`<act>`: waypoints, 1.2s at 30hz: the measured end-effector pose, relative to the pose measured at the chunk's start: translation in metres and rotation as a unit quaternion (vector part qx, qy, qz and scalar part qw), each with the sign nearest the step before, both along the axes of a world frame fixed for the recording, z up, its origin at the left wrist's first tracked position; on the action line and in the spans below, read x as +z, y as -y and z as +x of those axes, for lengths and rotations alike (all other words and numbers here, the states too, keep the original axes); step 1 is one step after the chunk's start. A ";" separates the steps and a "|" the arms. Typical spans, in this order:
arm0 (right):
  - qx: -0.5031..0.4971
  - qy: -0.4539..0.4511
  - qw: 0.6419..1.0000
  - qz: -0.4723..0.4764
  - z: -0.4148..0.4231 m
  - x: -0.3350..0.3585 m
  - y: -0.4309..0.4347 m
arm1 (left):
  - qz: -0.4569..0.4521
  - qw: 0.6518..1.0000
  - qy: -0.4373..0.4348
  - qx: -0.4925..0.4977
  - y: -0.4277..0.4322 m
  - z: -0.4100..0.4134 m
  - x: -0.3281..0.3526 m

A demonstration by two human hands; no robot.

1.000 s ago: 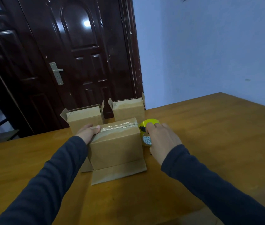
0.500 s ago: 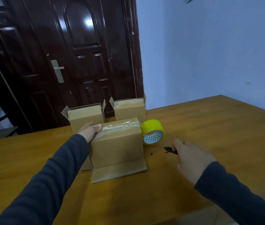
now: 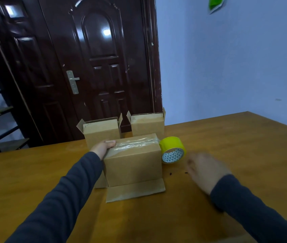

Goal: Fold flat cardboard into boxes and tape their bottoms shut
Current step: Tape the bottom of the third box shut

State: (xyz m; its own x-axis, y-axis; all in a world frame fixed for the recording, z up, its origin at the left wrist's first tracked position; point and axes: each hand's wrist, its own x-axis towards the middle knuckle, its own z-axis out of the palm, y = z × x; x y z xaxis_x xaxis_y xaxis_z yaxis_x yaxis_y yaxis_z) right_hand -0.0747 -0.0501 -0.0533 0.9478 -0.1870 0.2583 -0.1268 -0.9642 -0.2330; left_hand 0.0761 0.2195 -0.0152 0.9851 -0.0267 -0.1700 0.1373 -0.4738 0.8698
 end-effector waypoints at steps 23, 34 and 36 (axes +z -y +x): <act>0.090 0.024 0.953 0.289 0.064 0.010 -0.072 | -0.038 0.999 0.015 0.022 0.001 0.005 -0.010; 0.087 0.040 0.995 0.013 0.049 -0.017 -0.052 | -0.066 0.998 -0.009 0.016 0.000 -0.005 -0.003; 0.118 0.032 0.992 -0.036 0.047 -0.023 -0.039 | -0.057 0.998 -0.008 0.019 0.000 -0.006 -0.003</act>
State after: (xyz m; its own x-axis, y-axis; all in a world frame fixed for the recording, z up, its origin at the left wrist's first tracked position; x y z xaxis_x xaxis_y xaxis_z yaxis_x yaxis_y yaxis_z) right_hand -0.0280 -0.0106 -0.0762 0.9443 0.0590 0.3238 0.1173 -0.9795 -0.1636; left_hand 0.0703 0.2196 -0.0180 0.9828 -0.0086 -0.1845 0.1686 -0.3667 0.9149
